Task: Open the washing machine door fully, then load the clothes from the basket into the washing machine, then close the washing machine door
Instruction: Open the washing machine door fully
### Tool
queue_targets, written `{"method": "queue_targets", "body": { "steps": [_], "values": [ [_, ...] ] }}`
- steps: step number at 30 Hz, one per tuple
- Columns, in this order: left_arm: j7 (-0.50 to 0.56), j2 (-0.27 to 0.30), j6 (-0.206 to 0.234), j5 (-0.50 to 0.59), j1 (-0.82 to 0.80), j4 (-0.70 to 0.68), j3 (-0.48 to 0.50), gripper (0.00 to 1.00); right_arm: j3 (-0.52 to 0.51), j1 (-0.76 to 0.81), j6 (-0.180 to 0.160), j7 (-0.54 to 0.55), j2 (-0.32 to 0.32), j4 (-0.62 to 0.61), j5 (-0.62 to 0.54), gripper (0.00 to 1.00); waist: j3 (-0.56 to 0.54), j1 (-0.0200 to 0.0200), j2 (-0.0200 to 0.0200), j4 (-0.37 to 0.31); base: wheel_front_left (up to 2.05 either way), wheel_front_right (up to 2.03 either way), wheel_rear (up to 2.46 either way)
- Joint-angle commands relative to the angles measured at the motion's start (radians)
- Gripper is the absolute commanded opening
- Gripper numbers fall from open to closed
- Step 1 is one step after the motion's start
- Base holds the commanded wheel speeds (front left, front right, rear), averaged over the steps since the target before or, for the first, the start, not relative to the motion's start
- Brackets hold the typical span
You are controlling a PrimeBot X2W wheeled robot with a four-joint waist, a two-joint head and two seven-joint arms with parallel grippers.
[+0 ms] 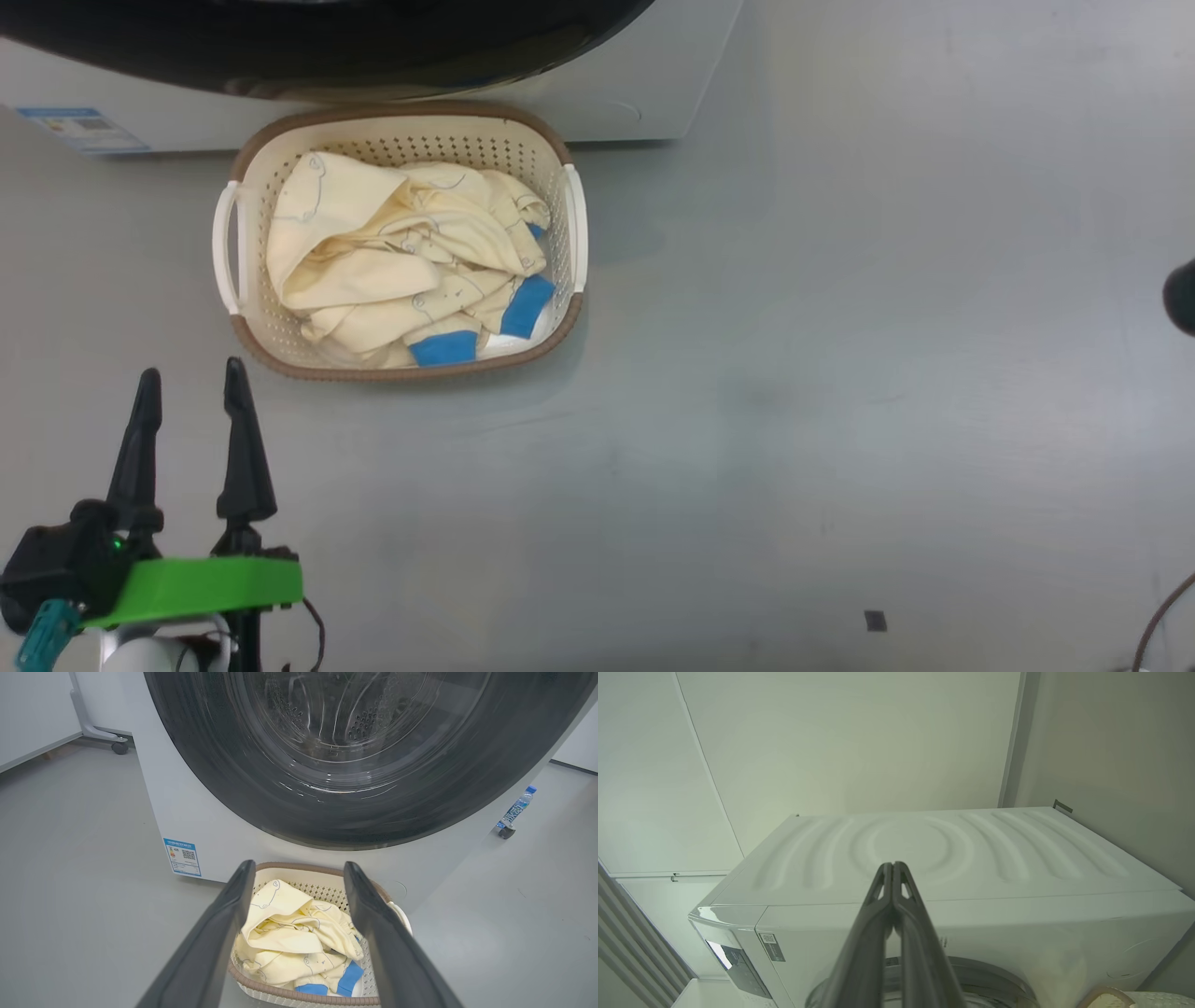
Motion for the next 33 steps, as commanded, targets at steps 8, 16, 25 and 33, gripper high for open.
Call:
{"method": "queue_targets", "body": {
  "steps": [8, 16, 25, 33],
  "values": [
    [-0.010, 0.017, 0.001, 0.016, -0.038, -0.063, -0.003, 1.00, 0.046, -0.172, -0.003, 0.151, -0.016, -0.016, -0.081, 0.00, 0.071, -0.0003, 0.0000, 0.063, 0.00, 0.00, 0.00],
    [-0.010, 0.001, 0.001, 0.013, -0.064, -0.058, -0.028, 1.00, 0.130, -0.290, -0.003, 0.217, -0.024, -0.013, -0.141, 0.00, 0.102, -0.0003, 0.0000, 0.111, 0.00, 0.00, 0.00],
    [-0.010, -0.022, 0.001, 0.001, -0.075, -0.052, -0.037, 1.00, 0.225, -0.378, -0.003, 0.239, -0.039, -0.003, -0.181, 0.00, 0.128, -0.0003, 0.0000, 0.169, 0.00, 0.00, 0.00],
    [-0.010, -0.034, 0.001, -0.005, -0.083, -0.049, -0.063, 1.00, 0.294, -0.440, -0.003, 0.236, -0.063, 0.013, -0.195, 0.00, 0.159, -0.0003, 0.0000, 0.210, 0.00, 0.00, 0.00]
  ]
}}
